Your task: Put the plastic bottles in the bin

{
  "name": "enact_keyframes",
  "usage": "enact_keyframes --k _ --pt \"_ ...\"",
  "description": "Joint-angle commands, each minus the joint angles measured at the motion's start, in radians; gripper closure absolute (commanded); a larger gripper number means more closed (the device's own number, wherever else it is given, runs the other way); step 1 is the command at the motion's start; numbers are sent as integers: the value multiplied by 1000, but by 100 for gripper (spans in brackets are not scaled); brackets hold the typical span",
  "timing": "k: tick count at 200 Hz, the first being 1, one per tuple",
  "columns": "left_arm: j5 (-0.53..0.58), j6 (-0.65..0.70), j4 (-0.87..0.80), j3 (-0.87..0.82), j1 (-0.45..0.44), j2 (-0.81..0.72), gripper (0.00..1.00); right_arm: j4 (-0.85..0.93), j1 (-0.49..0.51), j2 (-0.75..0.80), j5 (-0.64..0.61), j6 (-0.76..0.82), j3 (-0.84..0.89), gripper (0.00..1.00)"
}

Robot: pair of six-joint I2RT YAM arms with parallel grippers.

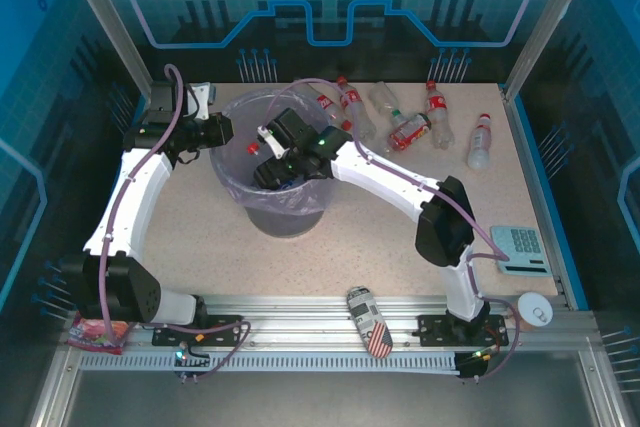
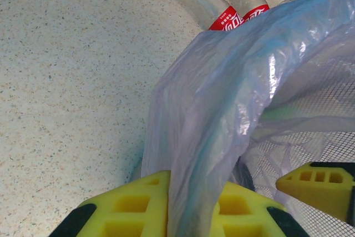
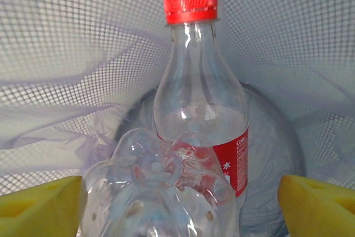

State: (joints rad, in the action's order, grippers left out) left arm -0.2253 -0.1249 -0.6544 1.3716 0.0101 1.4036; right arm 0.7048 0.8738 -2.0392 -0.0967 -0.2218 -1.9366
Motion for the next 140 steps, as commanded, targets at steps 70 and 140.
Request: enact_keyframes --k 70,140 --pt "-11 32 -70 -64 -29 66 88 7 22 253 -17 70 -74 5" --pt "-9 36 -72 -66 -30 60 88 72 -126 438 -219 79 21 5"
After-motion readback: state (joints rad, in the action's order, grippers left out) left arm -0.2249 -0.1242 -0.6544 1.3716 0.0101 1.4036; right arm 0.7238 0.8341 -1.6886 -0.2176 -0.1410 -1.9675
